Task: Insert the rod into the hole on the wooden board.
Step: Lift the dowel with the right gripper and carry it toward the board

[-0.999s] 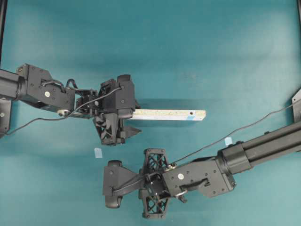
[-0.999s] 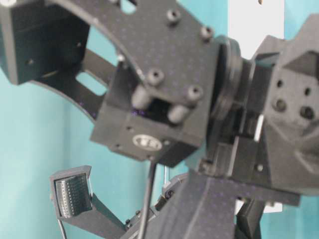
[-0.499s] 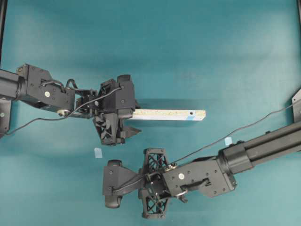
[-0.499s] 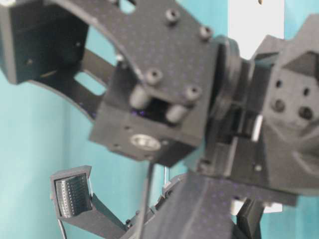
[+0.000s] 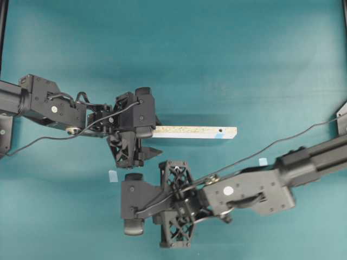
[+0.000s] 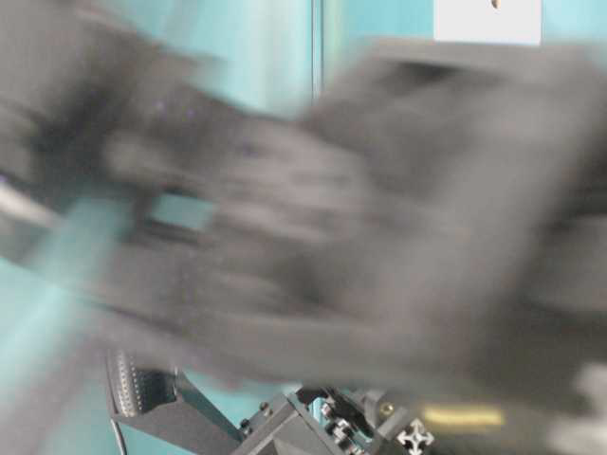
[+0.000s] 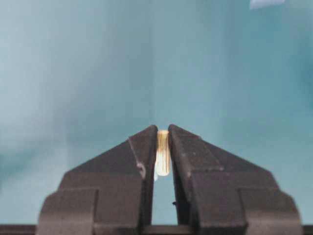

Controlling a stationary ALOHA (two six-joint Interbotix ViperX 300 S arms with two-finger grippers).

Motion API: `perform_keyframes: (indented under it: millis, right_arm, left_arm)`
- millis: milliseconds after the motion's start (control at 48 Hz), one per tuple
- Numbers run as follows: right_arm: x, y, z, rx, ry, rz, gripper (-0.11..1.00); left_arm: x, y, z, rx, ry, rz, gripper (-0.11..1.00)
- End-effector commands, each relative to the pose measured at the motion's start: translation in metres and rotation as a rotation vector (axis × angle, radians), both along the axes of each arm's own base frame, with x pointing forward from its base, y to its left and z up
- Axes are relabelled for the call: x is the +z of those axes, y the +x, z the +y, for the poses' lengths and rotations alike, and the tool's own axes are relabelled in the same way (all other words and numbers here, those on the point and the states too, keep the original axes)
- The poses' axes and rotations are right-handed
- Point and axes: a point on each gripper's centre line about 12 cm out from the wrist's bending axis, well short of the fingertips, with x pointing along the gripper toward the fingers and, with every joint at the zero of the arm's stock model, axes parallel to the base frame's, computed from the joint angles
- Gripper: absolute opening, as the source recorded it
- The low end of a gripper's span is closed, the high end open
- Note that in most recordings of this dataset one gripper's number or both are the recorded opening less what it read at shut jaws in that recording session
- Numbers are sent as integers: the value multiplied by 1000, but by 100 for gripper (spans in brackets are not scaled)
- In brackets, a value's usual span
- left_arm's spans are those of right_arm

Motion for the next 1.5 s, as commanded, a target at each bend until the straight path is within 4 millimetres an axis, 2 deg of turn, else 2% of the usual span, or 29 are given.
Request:
perform_keyframes:
  millis: [0, 562, 770, 937, 1165, 1478]
  right_arm:
    - [40, -4, -8, 16, -9, -112, 11]
    - [73, -58, -50, -13, -36, -165, 11]
    - [78, -75, -55, -9, -32, -187, 11]
    - [78, -82, -58, -1, -32, -207, 11]
    - [80, -92, -61, 47, -49, -294, 11]
    - [71, -107, -67, 53, -46, -297, 11]
  left_arm:
    - [9, 3, -2, -2, -6, -27, 100]
    - [7, 2, -5, -11, -2, -23, 100]
    - [1, -4, -3, -14, 6, -6, 98]
    - [-4, -8, 0, -6, 7, -5, 93]
    - [0, -5, 8, 14, 10, -52, 93]
    - [3, -2, 13, -17, 63, -76, 92]
